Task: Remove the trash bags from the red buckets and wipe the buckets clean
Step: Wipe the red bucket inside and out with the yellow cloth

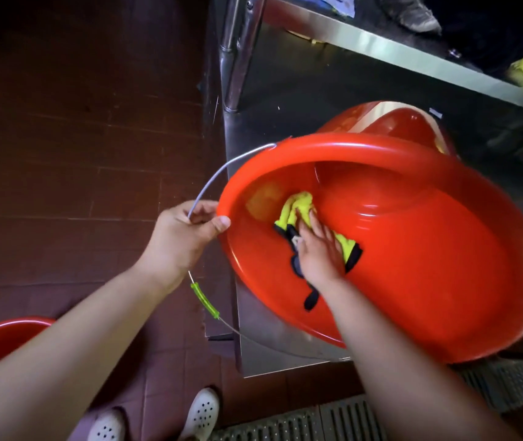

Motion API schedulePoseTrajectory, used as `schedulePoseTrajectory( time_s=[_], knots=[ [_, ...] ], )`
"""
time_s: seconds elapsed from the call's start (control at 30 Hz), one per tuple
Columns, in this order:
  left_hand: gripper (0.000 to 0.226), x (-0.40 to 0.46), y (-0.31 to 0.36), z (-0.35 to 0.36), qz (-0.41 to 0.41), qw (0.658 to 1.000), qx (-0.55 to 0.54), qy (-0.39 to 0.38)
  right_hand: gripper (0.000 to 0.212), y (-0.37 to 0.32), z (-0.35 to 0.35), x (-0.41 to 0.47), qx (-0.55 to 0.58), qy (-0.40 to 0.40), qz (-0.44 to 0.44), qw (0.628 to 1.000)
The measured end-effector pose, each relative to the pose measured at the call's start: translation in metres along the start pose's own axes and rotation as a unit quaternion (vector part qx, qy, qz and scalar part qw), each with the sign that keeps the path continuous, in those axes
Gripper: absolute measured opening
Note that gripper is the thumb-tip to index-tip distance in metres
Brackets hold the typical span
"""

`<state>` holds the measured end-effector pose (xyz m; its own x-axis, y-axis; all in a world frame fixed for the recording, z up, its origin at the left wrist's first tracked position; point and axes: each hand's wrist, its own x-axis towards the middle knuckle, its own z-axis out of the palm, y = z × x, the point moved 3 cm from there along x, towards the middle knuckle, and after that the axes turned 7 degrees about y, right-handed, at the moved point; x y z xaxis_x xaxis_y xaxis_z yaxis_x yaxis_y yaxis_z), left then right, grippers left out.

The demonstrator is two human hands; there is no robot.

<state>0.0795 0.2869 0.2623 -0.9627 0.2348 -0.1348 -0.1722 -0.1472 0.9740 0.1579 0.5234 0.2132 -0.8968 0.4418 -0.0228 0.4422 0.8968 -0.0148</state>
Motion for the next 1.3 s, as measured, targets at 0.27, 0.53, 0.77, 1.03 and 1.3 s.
schedulePoseTrajectory(
  time_s=[0.27, 0.53, 0.77, 1.03, 1.3],
  knots=[
    [0.023, 0.016, 0.001, -0.007, -0.028, 0.999, -0.042, -0.011, 0.058, 0.036, 0.000, 0.065, -0.047, -0.041, 0.115, 0.991],
    [0.056, -0.027, -0.062, 0.009, -0.148, 0.979, -0.138, 0.003, 0.064, 0.003, -0.006, 0.031, 0.105, 0.016, 0.114, 0.988],
    [0.017, -0.024, -0.052, 0.012, -0.126, 0.984, -0.124, 0.009, 0.026, -0.068, -0.002, -0.086, 0.205, 0.145, -0.017, 0.968],
    [0.012, -0.001, -0.025, 0.010, -0.060, 0.997, -0.048, -0.024, 0.028, -0.025, 0.000, -0.016, 0.145, 0.155, 0.019, 0.977],
    [0.018, 0.026, 0.014, 0.009, 0.000, 0.999, -0.040, -0.037, 0.044, 0.042, 0.006, 0.070, 0.074, 0.068, 0.178, 0.979]
  ],
)
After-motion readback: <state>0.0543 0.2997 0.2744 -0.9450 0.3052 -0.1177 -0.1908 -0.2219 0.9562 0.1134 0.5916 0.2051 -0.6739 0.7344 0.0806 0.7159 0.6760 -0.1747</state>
